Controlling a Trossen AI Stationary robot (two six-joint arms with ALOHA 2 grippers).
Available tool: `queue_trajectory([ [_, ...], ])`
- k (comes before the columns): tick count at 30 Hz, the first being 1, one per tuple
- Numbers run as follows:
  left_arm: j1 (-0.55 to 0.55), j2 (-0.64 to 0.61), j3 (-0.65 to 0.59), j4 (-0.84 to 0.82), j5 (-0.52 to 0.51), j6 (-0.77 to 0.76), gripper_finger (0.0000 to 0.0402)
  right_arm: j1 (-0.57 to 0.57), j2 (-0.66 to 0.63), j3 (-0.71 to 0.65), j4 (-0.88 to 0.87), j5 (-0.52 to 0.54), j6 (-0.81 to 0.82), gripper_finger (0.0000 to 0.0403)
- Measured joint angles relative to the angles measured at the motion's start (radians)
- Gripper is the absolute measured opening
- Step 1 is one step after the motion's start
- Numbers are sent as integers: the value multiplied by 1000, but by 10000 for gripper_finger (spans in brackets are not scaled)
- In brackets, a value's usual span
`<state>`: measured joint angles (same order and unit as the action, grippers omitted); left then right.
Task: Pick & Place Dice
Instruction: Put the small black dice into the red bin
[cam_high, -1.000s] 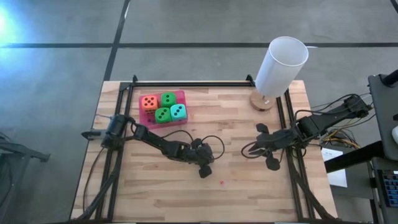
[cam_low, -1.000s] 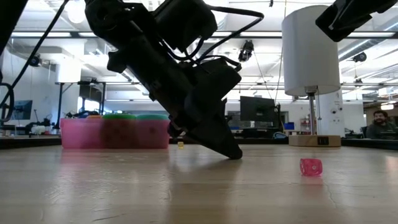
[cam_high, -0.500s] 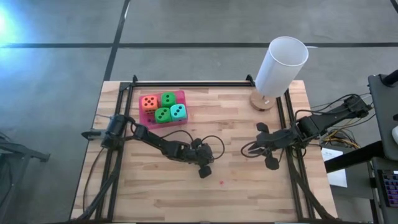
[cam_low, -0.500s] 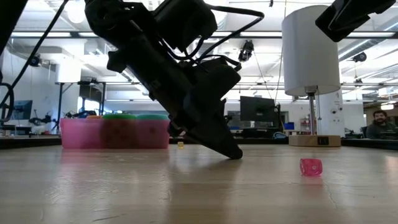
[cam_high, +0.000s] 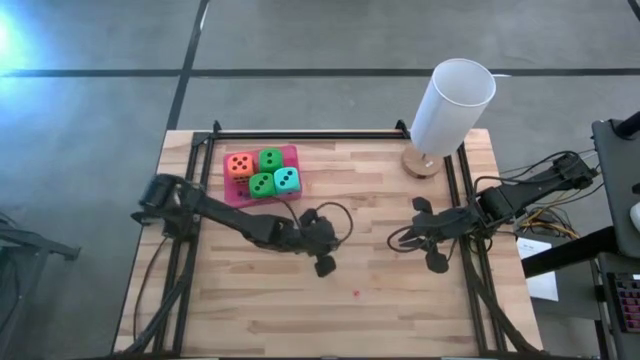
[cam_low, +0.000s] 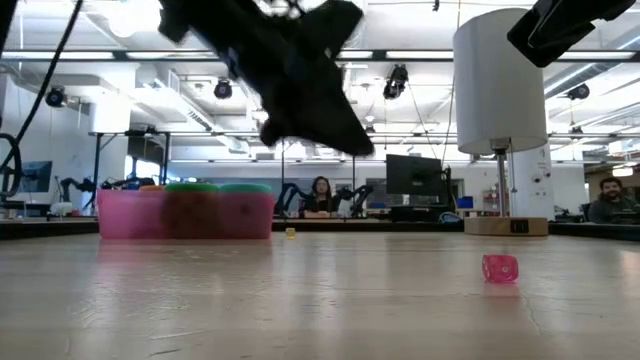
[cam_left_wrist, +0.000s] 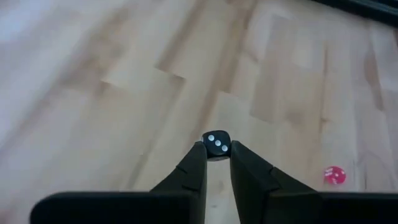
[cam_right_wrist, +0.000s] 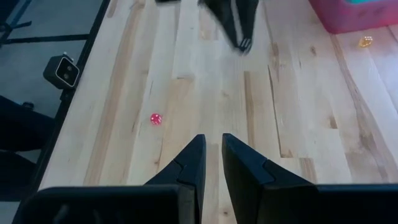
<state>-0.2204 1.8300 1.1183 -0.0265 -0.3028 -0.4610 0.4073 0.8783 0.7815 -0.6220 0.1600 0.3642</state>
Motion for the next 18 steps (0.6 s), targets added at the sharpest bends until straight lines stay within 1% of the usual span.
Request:
queue_trajectory([
  [6,16,-183,0,-207,-127,-11,52,0,0,0,5,0,3,52],
  [10,43,-309,0,-361,-232,-63,52,0,0,0,9,0,2,52],
  [12,64,-367,0,-430,-267,-86,52,0,0,0,11,2,0,52],
  [15,108,-444,0,-518,-292,-133,52,0,0,0,11,11,-5,52],
  [18,164,-501,0,-602,-292,-196,52,0,0,1,13,25,-18,52],
])
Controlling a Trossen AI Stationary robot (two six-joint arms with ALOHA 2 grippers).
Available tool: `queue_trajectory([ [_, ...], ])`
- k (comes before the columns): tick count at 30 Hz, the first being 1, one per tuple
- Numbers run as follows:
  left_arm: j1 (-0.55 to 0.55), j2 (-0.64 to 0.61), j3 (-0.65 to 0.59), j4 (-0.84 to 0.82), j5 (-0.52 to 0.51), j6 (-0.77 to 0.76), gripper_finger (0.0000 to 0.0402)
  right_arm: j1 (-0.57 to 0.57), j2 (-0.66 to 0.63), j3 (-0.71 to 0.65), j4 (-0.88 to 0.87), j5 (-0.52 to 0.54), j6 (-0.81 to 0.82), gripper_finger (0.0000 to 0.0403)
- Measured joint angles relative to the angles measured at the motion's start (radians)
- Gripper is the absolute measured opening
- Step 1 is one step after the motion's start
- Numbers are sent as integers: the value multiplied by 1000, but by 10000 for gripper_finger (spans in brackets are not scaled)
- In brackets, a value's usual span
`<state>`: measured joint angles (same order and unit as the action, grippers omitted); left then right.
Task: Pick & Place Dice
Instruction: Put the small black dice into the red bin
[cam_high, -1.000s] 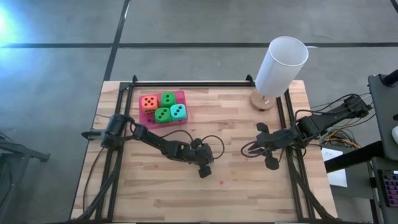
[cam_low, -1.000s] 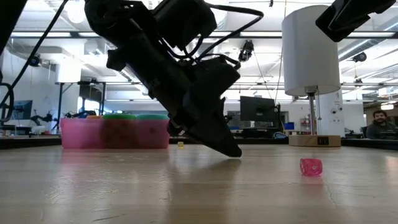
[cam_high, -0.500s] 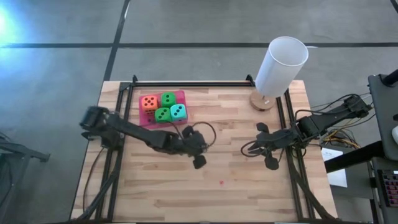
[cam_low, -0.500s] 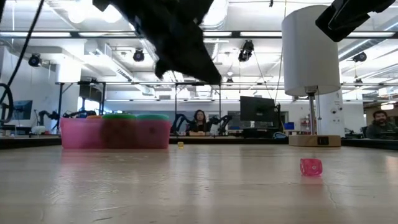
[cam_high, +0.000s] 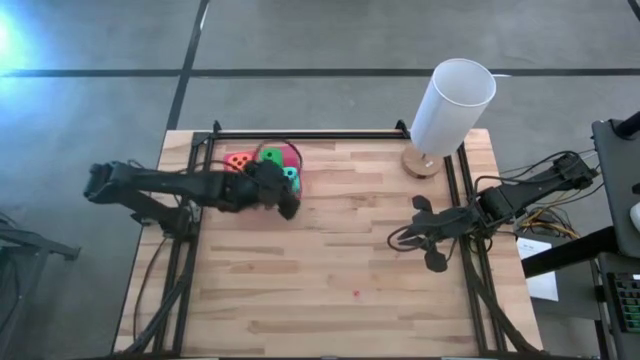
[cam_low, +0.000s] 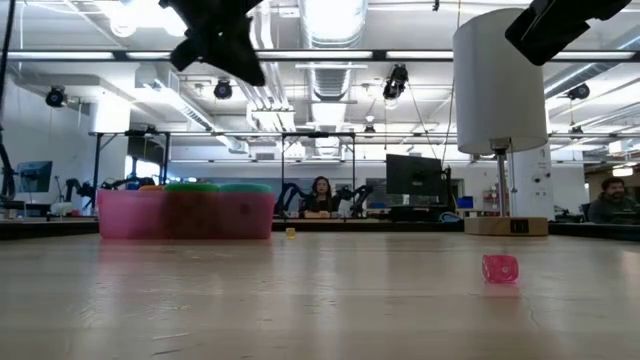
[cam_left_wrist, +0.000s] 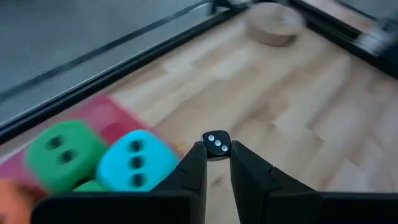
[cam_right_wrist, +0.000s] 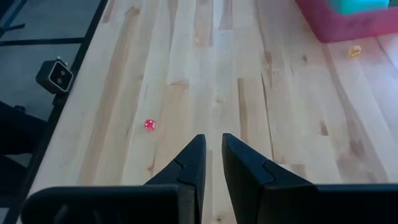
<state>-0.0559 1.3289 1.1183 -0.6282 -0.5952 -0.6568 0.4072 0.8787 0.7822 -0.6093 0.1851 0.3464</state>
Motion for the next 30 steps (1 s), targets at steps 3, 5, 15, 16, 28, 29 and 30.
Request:
queue_trajectory([
  [3,59,-42,0,-96,3,-92,52,0,0,0,3,2,-9,52],
  [5,97,-62,0,-166,19,-179,52,0,0,0,4,2,-9,52],
  [15,243,-70,-56,-448,137,-410,52,0,0,0,9,4,-9,52],
  [16,254,-69,-74,-448,148,-424,52,0,0,0,9,8,-9,52],
  [28,366,-69,-289,-329,223,-503,53,0,0,0,14,28,-10,52],
  [29,370,-69,-300,-313,222,-499,55,0,0,0,14,28,-10,52],
  [30,373,-69,-309,-296,223,-496,59,0,0,0,14,28,-10,52],
])
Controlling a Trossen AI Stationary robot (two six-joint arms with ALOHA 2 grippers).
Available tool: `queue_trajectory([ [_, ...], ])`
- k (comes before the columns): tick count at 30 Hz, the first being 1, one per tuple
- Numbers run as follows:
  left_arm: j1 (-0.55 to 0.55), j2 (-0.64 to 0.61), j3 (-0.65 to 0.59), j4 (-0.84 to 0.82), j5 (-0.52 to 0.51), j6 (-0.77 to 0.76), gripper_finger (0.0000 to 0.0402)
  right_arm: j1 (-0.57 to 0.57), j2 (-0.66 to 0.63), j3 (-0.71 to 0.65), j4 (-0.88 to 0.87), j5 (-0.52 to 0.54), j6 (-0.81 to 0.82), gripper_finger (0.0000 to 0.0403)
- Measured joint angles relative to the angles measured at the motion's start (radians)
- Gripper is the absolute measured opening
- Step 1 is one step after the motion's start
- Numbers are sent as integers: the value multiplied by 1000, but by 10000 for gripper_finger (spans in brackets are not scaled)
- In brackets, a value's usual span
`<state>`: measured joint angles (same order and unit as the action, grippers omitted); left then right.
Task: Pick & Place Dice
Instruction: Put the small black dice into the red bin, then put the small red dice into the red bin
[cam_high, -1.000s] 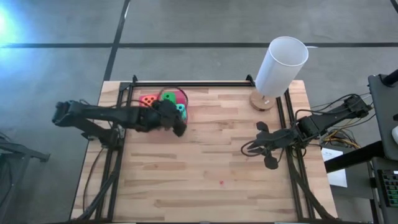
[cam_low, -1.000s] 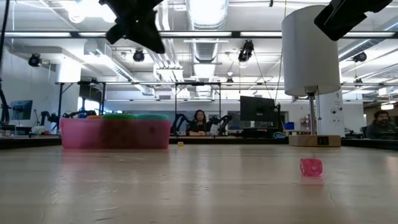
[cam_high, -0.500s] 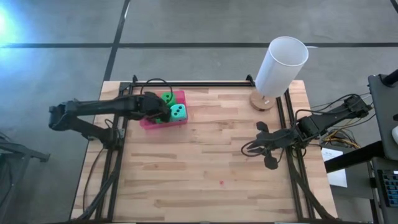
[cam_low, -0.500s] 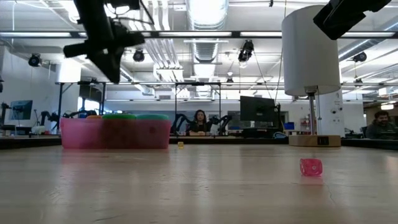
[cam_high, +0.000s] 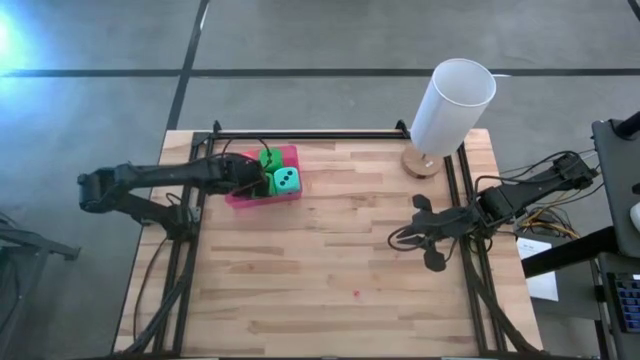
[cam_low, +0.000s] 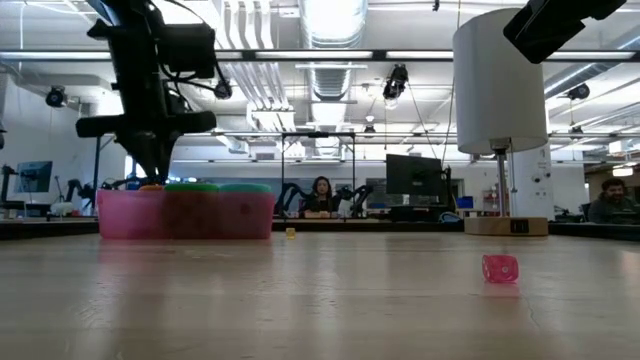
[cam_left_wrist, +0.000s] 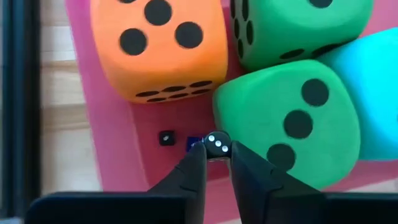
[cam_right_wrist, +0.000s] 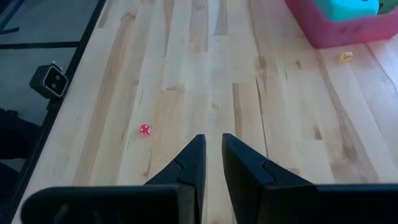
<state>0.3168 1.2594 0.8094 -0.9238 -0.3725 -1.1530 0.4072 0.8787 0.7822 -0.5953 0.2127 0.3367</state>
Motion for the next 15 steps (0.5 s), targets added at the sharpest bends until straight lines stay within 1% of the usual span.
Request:
queue_trajectory([
  [5,7,0,-30,46,0,0,90,0,0,0,1,0,1,52],
  [15,15,-1,-23,47,6,0,150,0,0,0,3,0,4,52],
])
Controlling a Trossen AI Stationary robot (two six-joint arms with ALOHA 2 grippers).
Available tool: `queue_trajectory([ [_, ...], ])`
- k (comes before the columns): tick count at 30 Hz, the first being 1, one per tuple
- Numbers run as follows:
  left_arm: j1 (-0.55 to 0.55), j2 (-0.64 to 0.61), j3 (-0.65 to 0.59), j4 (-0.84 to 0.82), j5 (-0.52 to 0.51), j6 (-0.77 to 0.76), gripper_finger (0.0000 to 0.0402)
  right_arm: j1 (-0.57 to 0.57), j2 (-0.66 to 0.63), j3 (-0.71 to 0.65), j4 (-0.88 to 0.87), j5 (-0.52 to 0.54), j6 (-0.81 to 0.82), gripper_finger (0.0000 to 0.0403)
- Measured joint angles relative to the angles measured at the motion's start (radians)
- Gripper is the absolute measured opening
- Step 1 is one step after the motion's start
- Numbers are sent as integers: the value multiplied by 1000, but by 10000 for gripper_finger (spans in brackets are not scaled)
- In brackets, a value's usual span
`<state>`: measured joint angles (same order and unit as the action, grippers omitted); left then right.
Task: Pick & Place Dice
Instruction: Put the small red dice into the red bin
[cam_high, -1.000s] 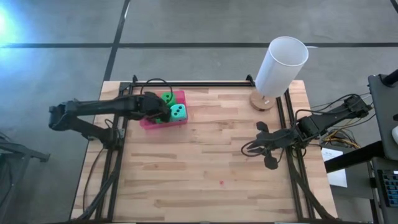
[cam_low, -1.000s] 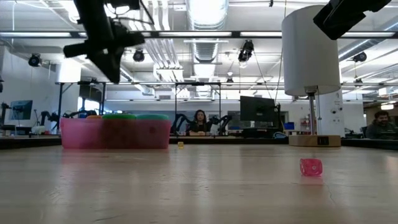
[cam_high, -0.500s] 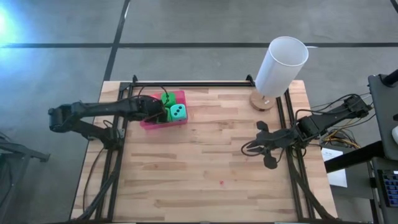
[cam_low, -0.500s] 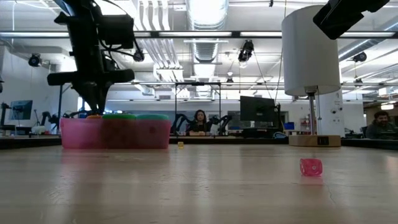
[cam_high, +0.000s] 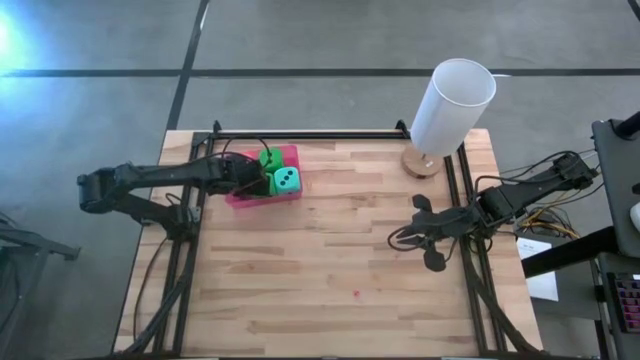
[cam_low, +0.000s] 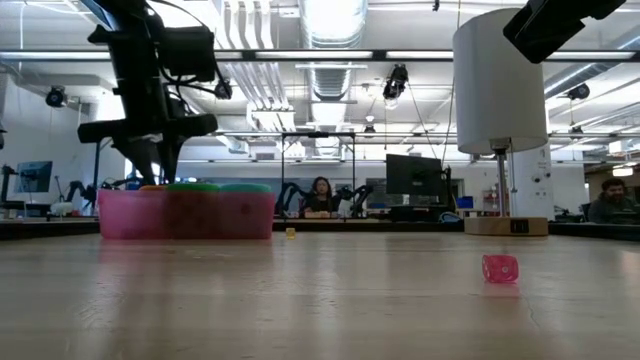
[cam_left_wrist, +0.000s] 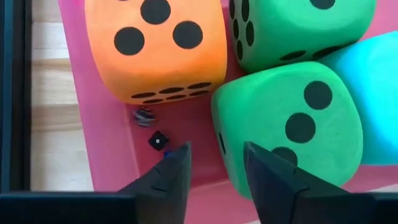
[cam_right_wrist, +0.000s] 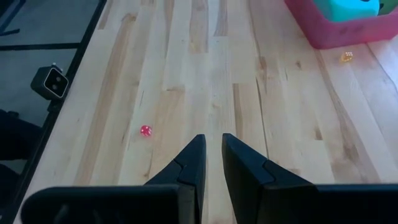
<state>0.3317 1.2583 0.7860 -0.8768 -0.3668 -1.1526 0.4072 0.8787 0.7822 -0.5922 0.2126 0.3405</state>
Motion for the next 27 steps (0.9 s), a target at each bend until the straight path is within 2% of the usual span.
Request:
queue_trajectory([
  [5,8,-21,0,-4,30,51,169,0,0,0,0,0,0,52],
  [11,10,-125,26,-6,54,83,182,0,9,0,24,-3,0,52],
  [15,-3,-198,64,6,74,149,189,0,41,-1,29,-60,0,52],
  [22,-114,-256,76,130,136,245,199,0,184,-1,35,-162,14,52],
  [27,-219,-266,76,155,136,295,206,2,314,-1,55,-274,49,52],
])
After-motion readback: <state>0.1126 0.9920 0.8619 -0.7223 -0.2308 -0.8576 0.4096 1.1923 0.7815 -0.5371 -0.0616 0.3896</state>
